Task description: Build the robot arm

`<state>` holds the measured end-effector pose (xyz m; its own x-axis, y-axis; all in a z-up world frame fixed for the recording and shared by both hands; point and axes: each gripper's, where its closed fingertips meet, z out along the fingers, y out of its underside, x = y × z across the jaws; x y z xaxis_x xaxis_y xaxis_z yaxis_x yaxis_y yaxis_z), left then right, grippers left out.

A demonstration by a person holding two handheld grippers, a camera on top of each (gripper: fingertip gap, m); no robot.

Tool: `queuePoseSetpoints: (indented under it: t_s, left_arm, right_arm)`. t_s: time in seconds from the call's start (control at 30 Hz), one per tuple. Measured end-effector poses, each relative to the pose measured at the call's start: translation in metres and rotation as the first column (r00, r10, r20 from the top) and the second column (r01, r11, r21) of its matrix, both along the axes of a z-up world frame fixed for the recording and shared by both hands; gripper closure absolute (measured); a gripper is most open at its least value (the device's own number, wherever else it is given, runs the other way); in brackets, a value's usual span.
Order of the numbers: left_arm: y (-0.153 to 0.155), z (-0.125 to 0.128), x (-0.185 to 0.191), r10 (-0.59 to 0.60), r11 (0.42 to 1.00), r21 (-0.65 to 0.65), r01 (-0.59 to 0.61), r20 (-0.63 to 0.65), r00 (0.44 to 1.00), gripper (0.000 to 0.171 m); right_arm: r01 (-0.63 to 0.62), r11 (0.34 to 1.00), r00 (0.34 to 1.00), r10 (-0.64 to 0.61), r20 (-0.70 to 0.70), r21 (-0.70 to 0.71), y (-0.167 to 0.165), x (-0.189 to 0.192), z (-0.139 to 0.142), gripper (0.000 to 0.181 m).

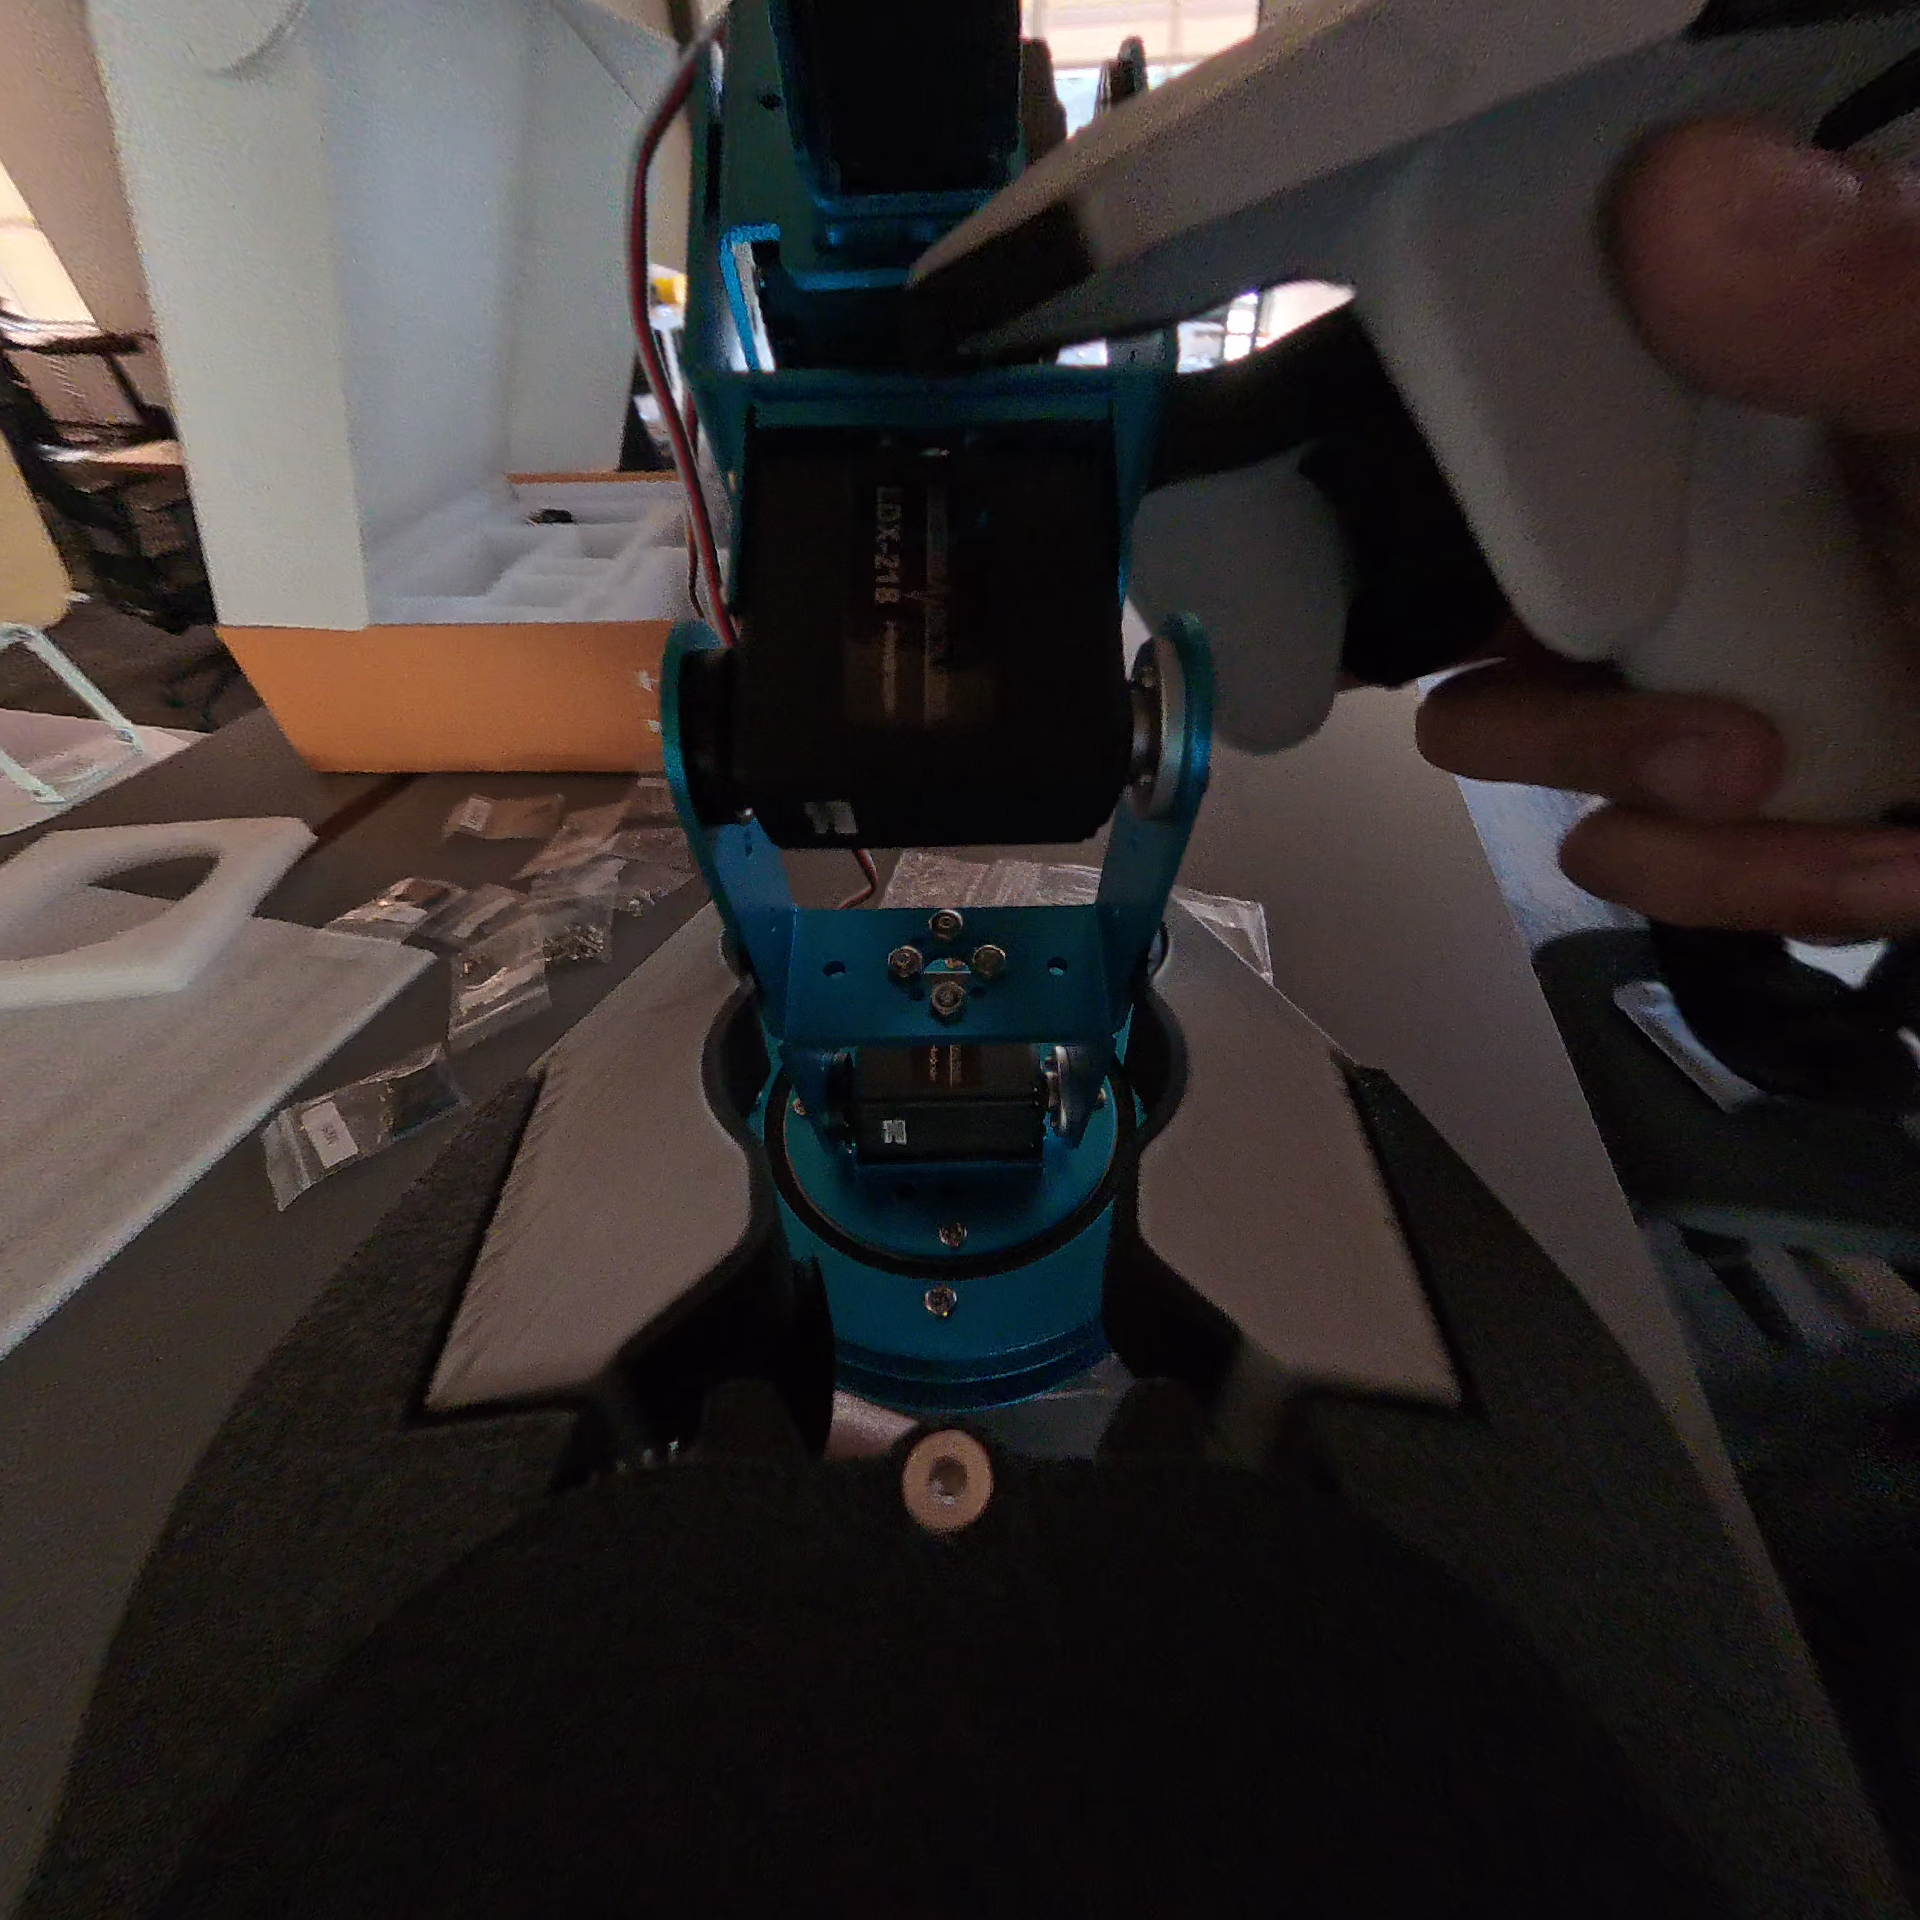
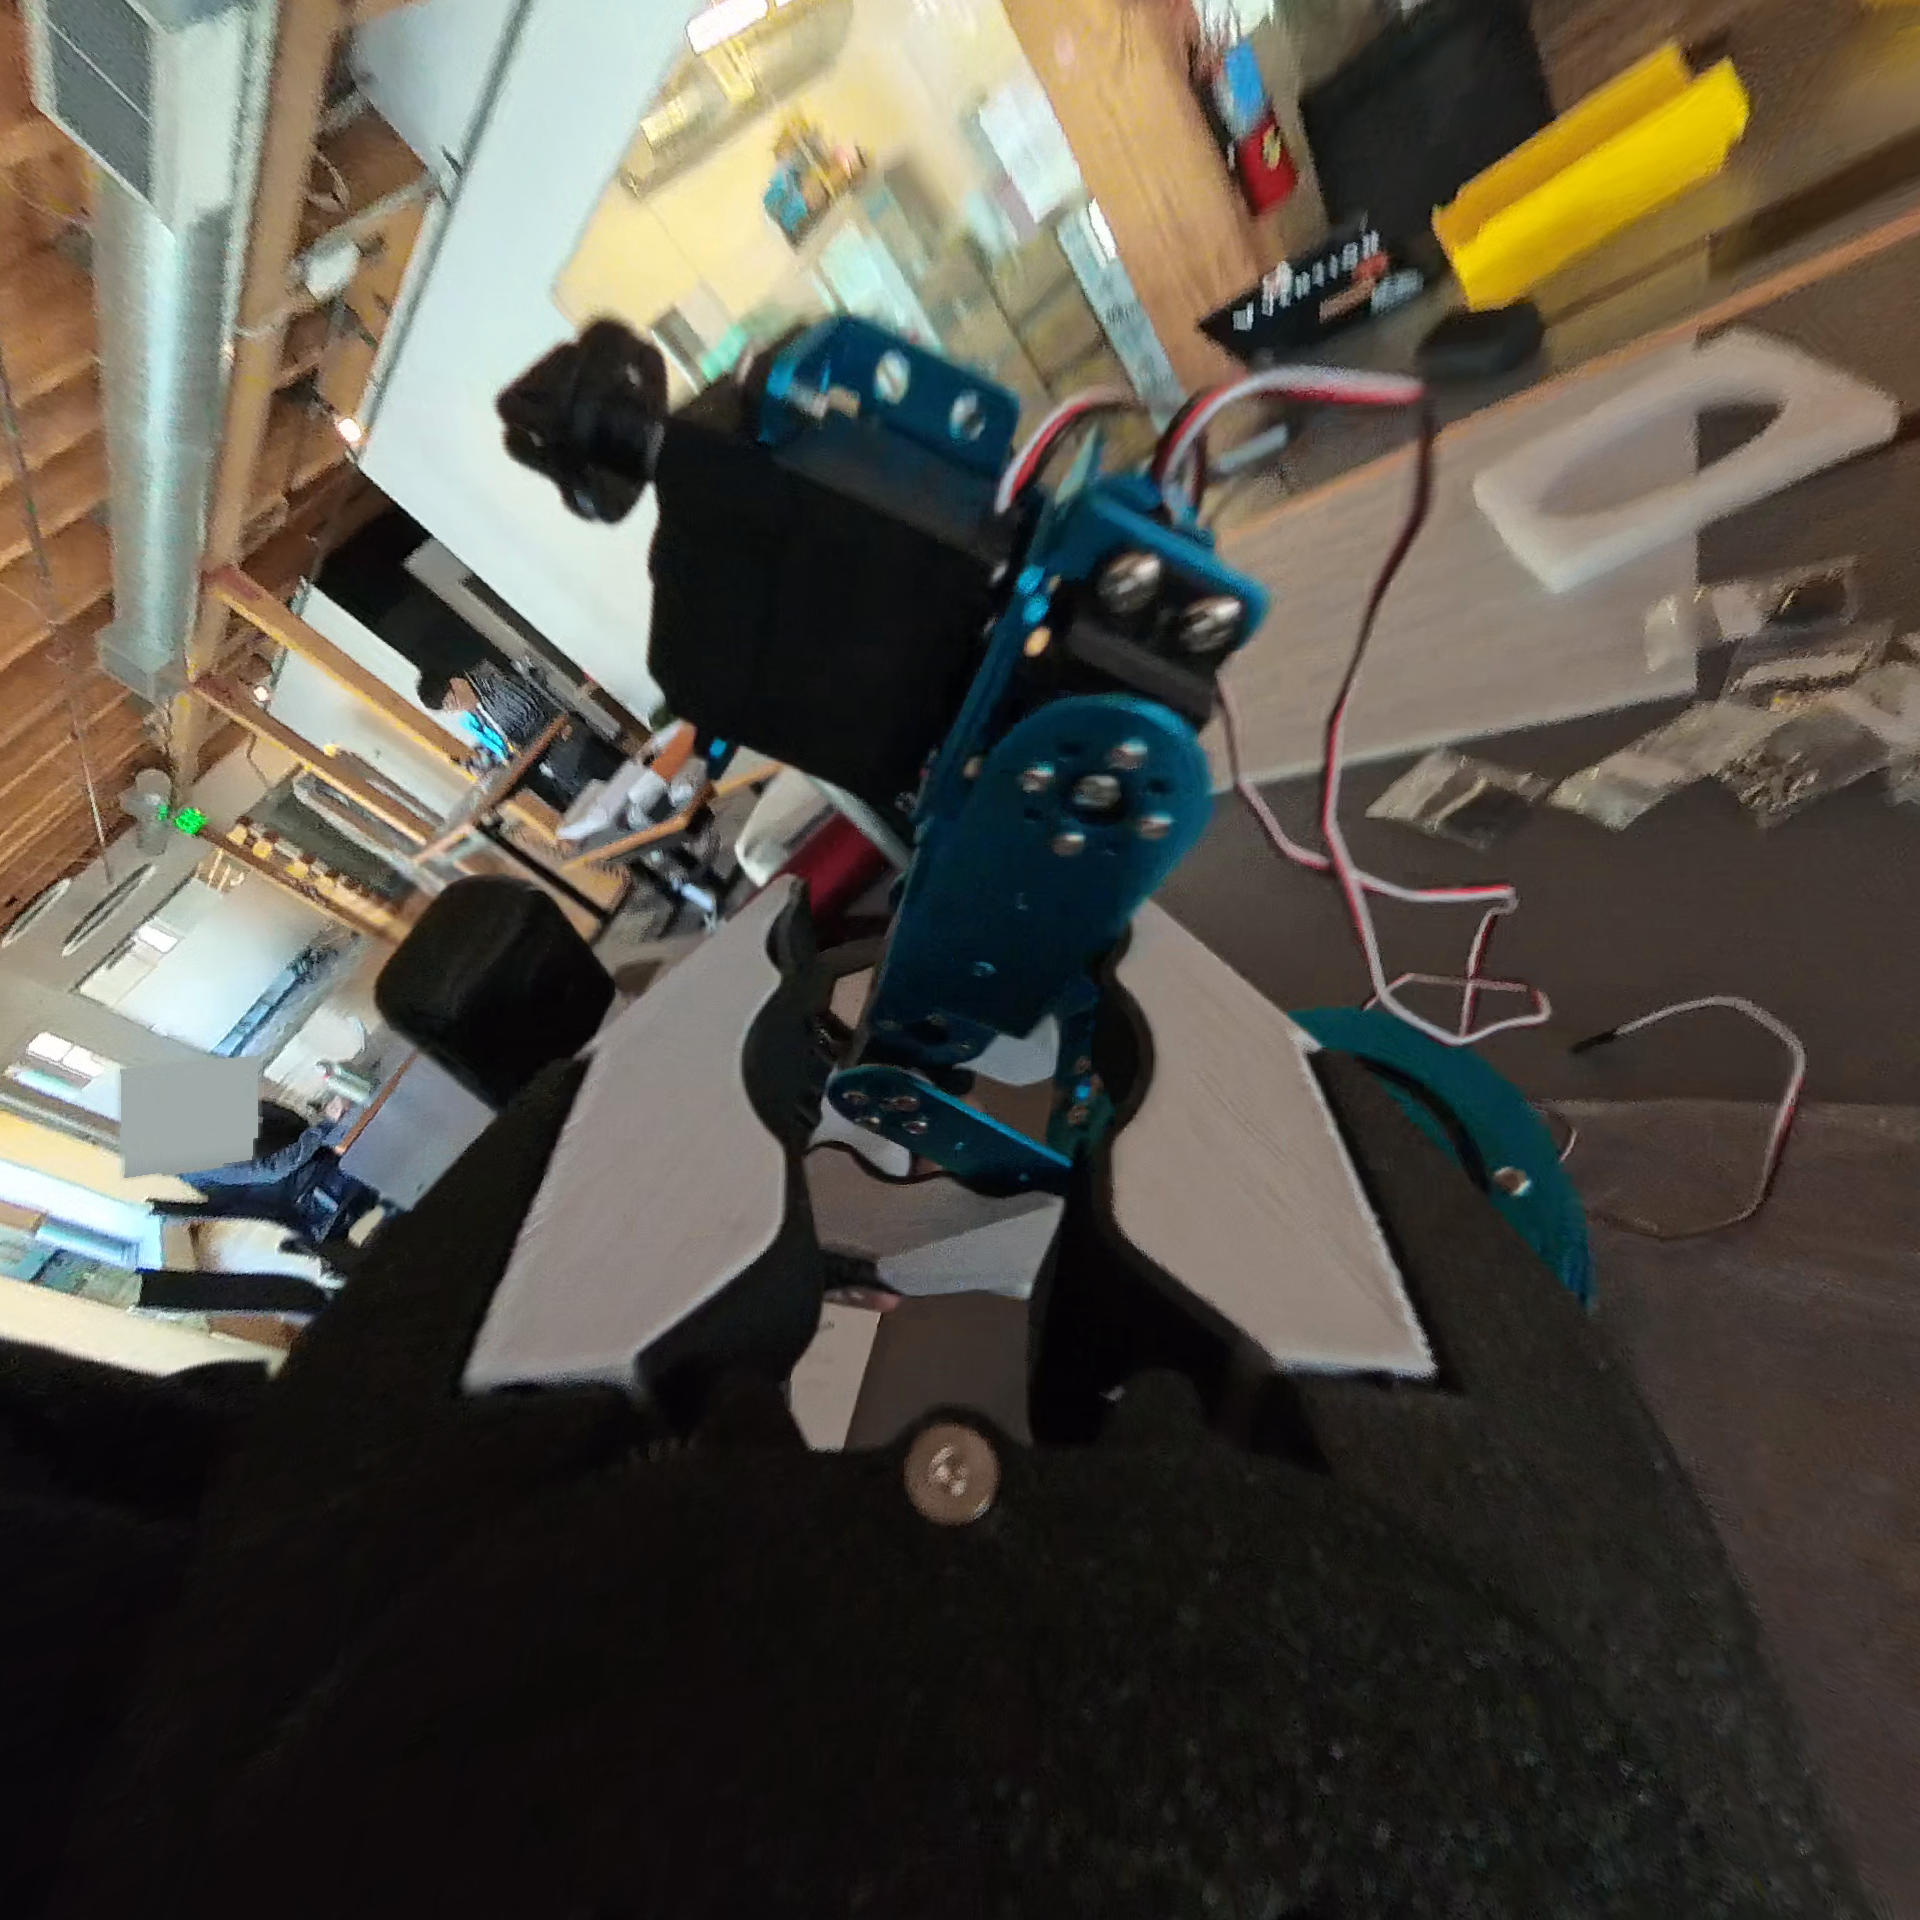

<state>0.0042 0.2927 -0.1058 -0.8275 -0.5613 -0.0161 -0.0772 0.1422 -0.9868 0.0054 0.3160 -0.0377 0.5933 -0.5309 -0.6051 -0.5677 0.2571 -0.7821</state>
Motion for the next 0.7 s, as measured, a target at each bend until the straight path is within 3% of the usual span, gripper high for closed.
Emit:
queuePoseSetpoints:
  t_s: [0.13,0.27,0.33,0.7]
  left_arm:
    - [-0.004,0.001,0.002,0.064,0.998,-0.023,-0.064,0.005,0.998,0.107]
    - [-0.004,-0.001,0.000,0.043,0.999,-0.003,-0.043,-0.009,0.999,0.108]
    - [-0.005,-0.001,-0.003,0.032,0.999,0.003,-0.032,-0.014,0.999,0.108]
    - [-0.003,-0.004,-0.009,0.017,0.999,0.046,-0.015,-0.036,0.999,0.108]
  right_arm:
    - [0.046,0.999,0.997,-0.047,-0.063,-0.012,0.014,0.006,-0.009,0.124]
    - [0.135,0.985,0.991,-0.135,0.002,-0.104,0.016,0.011,-0.019,0.140]
    - [0.153,0.986,0.988,-0.153,0.007,-0.073,0.014,0.011,-0.017,0.143]
    - [0.155,0.980,0.987,-0.150,0.049,-0.124,0.019,0.003,-0.015,0.145]
